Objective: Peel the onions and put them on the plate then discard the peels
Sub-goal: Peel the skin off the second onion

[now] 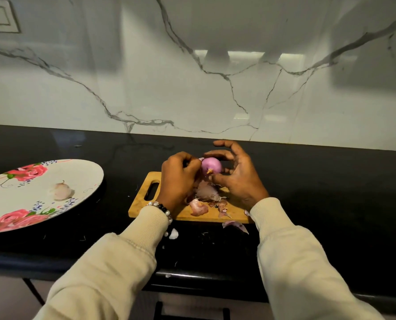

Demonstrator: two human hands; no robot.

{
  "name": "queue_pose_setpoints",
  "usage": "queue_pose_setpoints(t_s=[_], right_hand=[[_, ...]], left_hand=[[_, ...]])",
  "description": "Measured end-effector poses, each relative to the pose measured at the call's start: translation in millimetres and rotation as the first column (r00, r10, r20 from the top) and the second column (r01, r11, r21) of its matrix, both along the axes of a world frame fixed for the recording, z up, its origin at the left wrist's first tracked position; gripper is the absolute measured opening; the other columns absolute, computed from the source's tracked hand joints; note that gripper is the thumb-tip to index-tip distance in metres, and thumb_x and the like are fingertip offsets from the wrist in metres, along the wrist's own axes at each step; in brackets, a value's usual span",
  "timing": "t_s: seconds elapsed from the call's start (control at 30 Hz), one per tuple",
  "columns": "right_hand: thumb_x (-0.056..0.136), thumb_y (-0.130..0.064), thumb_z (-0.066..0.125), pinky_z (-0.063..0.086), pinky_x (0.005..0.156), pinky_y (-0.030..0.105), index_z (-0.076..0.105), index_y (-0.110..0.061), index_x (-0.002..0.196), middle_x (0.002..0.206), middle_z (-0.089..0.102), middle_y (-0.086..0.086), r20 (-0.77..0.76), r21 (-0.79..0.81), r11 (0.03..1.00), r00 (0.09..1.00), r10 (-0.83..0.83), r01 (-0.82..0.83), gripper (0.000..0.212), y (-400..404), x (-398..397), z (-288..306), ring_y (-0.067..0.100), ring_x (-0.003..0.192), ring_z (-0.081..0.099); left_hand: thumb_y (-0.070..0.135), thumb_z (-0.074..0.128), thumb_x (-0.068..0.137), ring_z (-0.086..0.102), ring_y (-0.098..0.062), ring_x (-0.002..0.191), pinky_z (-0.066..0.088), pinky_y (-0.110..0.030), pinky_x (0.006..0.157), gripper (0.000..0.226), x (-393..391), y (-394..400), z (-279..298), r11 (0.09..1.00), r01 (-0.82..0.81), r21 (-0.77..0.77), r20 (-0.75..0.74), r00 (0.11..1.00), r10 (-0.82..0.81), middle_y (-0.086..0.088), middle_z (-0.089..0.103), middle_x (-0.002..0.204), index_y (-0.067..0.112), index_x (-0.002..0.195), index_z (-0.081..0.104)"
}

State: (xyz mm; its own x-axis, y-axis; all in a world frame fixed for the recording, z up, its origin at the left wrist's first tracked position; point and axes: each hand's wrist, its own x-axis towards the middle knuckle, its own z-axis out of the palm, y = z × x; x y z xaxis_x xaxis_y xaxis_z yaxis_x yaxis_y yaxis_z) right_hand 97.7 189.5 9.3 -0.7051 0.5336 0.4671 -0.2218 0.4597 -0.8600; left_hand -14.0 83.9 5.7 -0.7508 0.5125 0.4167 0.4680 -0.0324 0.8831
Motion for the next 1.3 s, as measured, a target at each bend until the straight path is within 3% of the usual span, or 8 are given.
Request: queue_pose_setpoints(t_s=[0.17, 0.37, 0.5, 0.6, 0.73, 0.9, 1.07, 1.3], right_hand=[[0.072, 0.022, 0.071, 0.058, 0.086, 0.033, 0.048, -0.014, 0.13, 0.116, 0.07, 0.006, -0.059, -0.079, 0.996, 0.998, 0.024, -0.029, 0.072, 0.8, 0.6, 1.5, 0.015, 0.113, 0.066], [0.072, 0.022, 0.071, 0.058, 0.085, 0.029, 0.049, -0.012, 0.13, 0.116, 0.069, 0.007, -0.085, -0.107, 0.994, 0.996, 0.026, -0.035, 0.071, 0.6, -0.6, 0.6, 0.013, 0.111, 0.066], [0.07, 0.019, 0.075, 0.058, 0.085, 0.033, 0.05, -0.018, 0.128, 0.118, 0.069, 0.005, -0.063, -0.099, 0.994, 0.997, 0.036, -0.042, 0.073, 4.1, -1.4, 0.1, 0.013, 0.113, 0.065], [0.071, 0.019, 0.075, 0.059, 0.085, 0.036, 0.051, -0.02, 0.126, 0.117, 0.069, 0.004, -0.076, -0.125, 0.99, 0.996, 0.049, -0.058, 0.072, 4.2, -0.3, 1.2, 0.016, 0.112, 0.066], [0.072, 0.021, 0.071, 0.058, 0.087, 0.046, 0.051, -0.02, 0.127, 0.117, 0.07, 0.004, -0.091, -0.172, 0.979, 0.991, 0.096, -0.111, 0.071, 4.9, -0.6, 0.8, 0.029, 0.111, 0.067], [0.071, 0.026, 0.067, 0.056, 0.092, 0.047, 0.049, -0.019, 0.132, 0.118, 0.069, 0.007, -0.11, -0.212, 0.964, 0.984, 0.141, -0.162, 0.077, 5.2, 1.2, 0.7, 0.026, 0.117, 0.063], [0.075, 0.019, 0.069, 0.045, 0.105, 0.059, 0.045, -0.02, 0.138, 0.124, 0.066, 0.011, -0.131, -0.23, 0.941, 0.966, 0.223, -0.248, 0.078, 7.6, 1.2, -0.9, 0.029, 0.122, 0.059], [0.078, 0.014, 0.066, 0.049, 0.095, 0.052, 0.043, -0.024, 0.141, 0.125, 0.064, 0.016, -0.305, -0.375, 0.821, 0.893, 0.33, -0.432, 0.078, 7.2, 2.0, 2.7, 0.037, 0.118, 0.06]], left_hand=[[0.012, 0.06, 0.091, 0.051, -0.024, 0.065, 0.047, -0.042, 0.065, 0.02, 3.7, -0.8, 3.8, 0.962, 0.15, 0.23, 0.324, 0.92, -0.221, -0.012, 0.056, 0.066, 0.0, 0.077, 0.064], [0.008, 0.059, 0.093, 0.057, -0.022, 0.06, 0.051, -0.036, 0.06, 0.015, 5.8, -0.6, 7.6, 0.936, 0.162, 0.314, 0.488, 0.818, -0.305, -0.015, 0.06, 0.068, -0.002, 0.085, 0.066], [0.024, 0.058, 0.097, 0.064, -0.024, 0.068, 0.054, -0.035, 0.063, 0.023, 1.6, -0.6, 6.5, 0.953, 0.124, 0.275, 0.439, 0.866, -0.24, -0.011, 0.07, 0.077, 0.005, 0.093, 0.071], [0.043, 0.064, 0.089, 0.072, -0.024, 0.086, 0.06, -0.044, 0.076, 0.031, -1.1, -2.6, 5.5, 0.955, 0.189, 0.229, 0.311, 0.915, -0.256, -0.006, 0.074, 0.094, 0.015, 0.102, 0.073], [0.022, 0.074, 0.084, 0.071, -0.016, 0.09, 0.061, -0.042, 0.077, 0.022, 2.3, -3.9, 4.8, 0.976, 0.15, 0.16, 0.178, 0.968, -0.178, 0.001, 0.073, 0.096, 0.02, 0.106, 0.073], [0.018, 0.069, 0.089, 0.07, -0.028, 0.094, 0.059, -0.051, 0.078, 0.014, 0.1, -5.9, 8.0, 0.961, 0.146, 0.234, 0.302, 0.929, -0.215, -0.007, 0.071, 0.103, 0.014, 0.102, 0.07], [0.009, 0.066, 0.09, 0.071, -0.033, 0.089, 0.057, -0.057, 0.081, 0.016, 3.4, -6.3, 10.7, 0.928, 0.185, 0.323, 0.42, 0.851, -0.315, -0.016, 0.071, 0.102, 0.003, 0.105, 0.064], [0.003, 0.068, 0.087, 0.069, -0.028, 0.075, 0.059, -0.047, 0.073, 0.03, 4.8, -10.1, 14.1, 0.896, 0.171, 0.41, 0.434, 0.828, -0.356, -0.02, 0.072, 0.094, 0.01, 0.115, 0.059]])
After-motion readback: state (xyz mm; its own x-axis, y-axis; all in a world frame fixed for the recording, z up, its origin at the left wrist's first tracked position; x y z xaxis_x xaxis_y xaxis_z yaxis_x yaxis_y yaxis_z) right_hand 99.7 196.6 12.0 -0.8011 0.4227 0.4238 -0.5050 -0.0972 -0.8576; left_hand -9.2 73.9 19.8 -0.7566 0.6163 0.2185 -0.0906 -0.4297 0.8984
